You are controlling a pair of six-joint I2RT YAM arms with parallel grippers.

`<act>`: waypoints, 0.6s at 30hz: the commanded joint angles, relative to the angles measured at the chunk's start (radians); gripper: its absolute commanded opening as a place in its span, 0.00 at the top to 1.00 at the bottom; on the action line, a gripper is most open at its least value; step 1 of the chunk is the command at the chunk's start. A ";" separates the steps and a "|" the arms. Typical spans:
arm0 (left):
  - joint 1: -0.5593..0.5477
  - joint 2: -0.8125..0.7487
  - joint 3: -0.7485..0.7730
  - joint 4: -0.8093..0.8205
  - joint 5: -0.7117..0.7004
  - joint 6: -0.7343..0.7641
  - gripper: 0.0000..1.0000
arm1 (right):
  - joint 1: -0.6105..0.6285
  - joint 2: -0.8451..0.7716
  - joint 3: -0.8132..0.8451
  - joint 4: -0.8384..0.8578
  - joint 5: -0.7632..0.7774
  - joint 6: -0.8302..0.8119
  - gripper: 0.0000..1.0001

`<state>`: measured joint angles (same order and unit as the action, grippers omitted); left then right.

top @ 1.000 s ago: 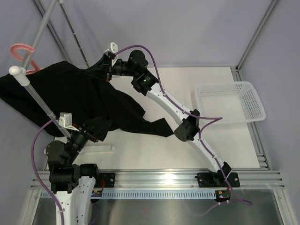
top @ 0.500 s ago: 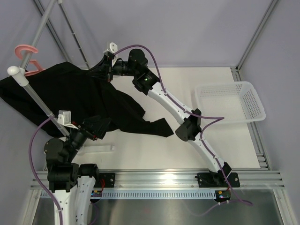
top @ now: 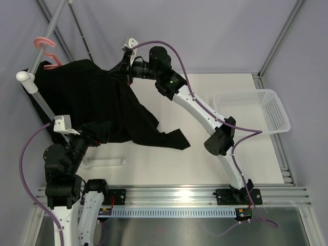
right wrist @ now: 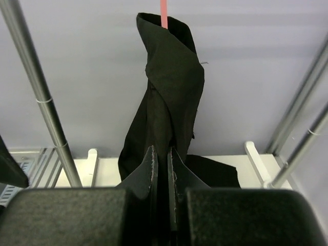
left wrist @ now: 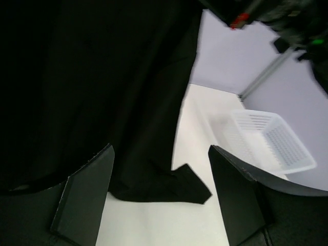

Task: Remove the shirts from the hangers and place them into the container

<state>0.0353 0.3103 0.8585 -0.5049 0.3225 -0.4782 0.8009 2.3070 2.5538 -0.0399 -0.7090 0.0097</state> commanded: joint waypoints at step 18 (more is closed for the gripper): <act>-0.003 0.177 0.023 0.011 -0.384 0.073 0.16 | 0.061 -0.423 -0.516 -0.017 0.256 -0.074 1.00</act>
<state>0.0303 0.4713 0.8577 -0.5297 0.0151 -0.4324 0.8654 1.9556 2.1098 -0.0425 -0.5060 -0.0574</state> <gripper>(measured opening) 0.832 0.082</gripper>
